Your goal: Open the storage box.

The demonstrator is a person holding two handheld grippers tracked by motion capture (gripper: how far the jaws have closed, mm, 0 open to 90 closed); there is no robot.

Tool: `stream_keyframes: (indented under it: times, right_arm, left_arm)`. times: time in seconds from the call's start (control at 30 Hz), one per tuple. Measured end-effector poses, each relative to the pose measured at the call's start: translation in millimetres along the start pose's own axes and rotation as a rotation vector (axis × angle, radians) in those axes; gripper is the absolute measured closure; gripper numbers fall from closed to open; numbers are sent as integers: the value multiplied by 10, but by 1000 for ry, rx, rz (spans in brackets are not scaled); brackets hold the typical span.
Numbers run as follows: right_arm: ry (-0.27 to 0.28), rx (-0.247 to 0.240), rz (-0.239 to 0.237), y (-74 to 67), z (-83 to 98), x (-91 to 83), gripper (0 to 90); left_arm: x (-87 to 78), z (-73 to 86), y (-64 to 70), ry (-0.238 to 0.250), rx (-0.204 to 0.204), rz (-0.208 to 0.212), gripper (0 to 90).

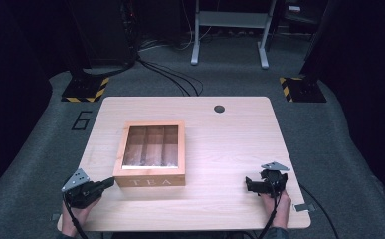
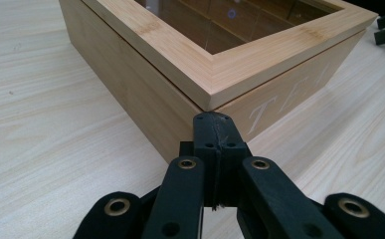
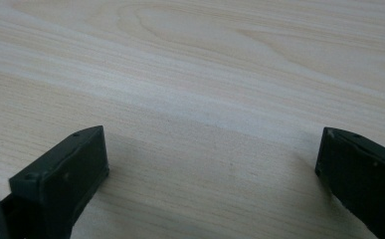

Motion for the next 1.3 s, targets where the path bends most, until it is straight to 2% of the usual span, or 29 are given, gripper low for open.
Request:
stream_keyframes:
  times: [0.4,0.57,0.8,0.87,0.9,1.13,1.3]
  right_arm:
    - [0,1,0,0,0,0,0]
    - [0,0,0,0,0,0,0]
    - [-1,1,0,0,0,-1,0]
    - [0,1,0,0,0,0,0]
    - [-1,1,0,0,0,-1,0]
    - [0,1,0,0,0,-1,0]
    - [0,0,0,0,0,0,0]
  left_arm:
    - [20,5,-20,56,-15,-34,899]
    - [35,7,-26,70,-25,-24,898]
    - [89,-28,-6,86,-8,-22,892]
    - [106,-36,-2,106,-11,-31,892]
    - [97,-49,-6,94,-9,-25,892]
    - [99,-124,-22,118,9,-40,883]
    - [116,-169,-44,134,3,-43,875]
Point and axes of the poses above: each handheld gripper's, and its own axes: x roughly forward along the jaws, z roughly out of its underside, y roughly to its right, the point moved 1 cm from there along x, roughly forward along the jaws, and after that the axes turned 9 degrees about y, right-handed, at the moved point
